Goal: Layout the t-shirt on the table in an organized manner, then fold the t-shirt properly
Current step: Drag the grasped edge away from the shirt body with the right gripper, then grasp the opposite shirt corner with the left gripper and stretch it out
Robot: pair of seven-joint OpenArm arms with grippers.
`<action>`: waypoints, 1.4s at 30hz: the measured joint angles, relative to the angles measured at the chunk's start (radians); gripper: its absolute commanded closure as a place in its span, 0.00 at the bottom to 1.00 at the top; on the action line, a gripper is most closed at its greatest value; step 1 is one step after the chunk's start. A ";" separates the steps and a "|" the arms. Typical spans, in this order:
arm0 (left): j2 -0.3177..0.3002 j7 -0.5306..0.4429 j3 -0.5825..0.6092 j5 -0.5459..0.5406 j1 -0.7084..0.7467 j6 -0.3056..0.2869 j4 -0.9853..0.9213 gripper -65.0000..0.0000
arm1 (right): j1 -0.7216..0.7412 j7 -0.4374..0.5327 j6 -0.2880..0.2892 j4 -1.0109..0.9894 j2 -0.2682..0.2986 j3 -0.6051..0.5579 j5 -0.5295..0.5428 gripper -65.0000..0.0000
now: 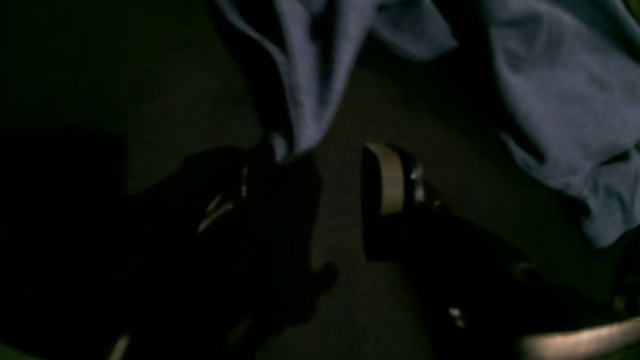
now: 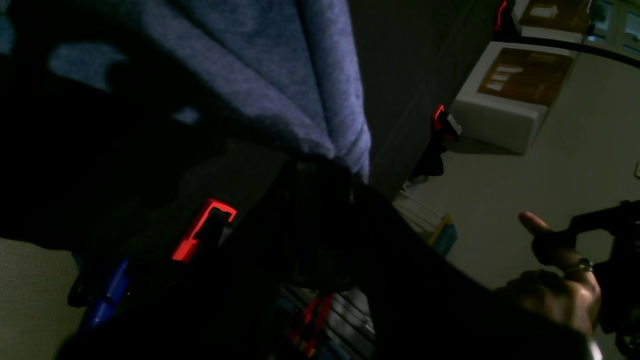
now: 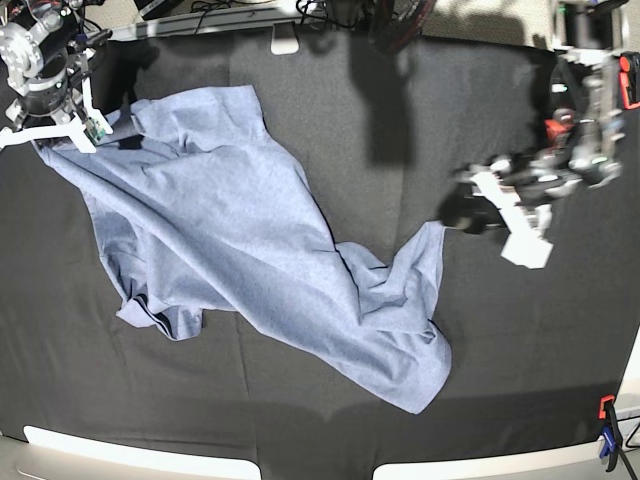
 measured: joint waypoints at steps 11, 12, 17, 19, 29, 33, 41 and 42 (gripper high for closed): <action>0.063 -0.168 0.019 0.284 -0.006 0.163 0.000 0.61 | 0.000 0.000 0.000 0.000 0.000 0.000 0.000 1.00; 0.071 -0.183 0.019 0.295 -0.006 0.179 0.000 0.61 | 0.000 0.000 0.000 0.000 0.000 0.000 0.000 1.00; 0.120 -0.179 0.019 0.296 -0.006 0.189 0.000 0.67 | 0.000 0.000 0.000 0.000 0.000 0.000 0.000 1.00; 0.132 -0.157 0.019 0.289 -0.006 0.188 0.000 0.91 | 0.000 0.001 0.000 0.000 0.000 0.000 0.000 1.00; -0.116 0.029 -0.026 0.117 0.088 0.182 0.207 1.00 | 0.000 0.145 0.001 0.000 0.001 0.000 -0.001 1.00; -0.175 0.067 -0.158 0.077 0.206 0.173 0.286 1.00 | 0.000 0.144 0.002 0.000 0.007 0.000 -0.003 1.00; -0.262 0.133 -0.423 -0.002 0.406 0.163 0.306 1.00 | 0.000 0.149 0.047 0.000 0.006 0.000 -0.006 1.00; -0.265 0.135 -0.451 -0.027 0.425 0.162 0.307 1.00 | 0.000 0.148 0.055 0.000 0.006 0.000 -0.007 1.00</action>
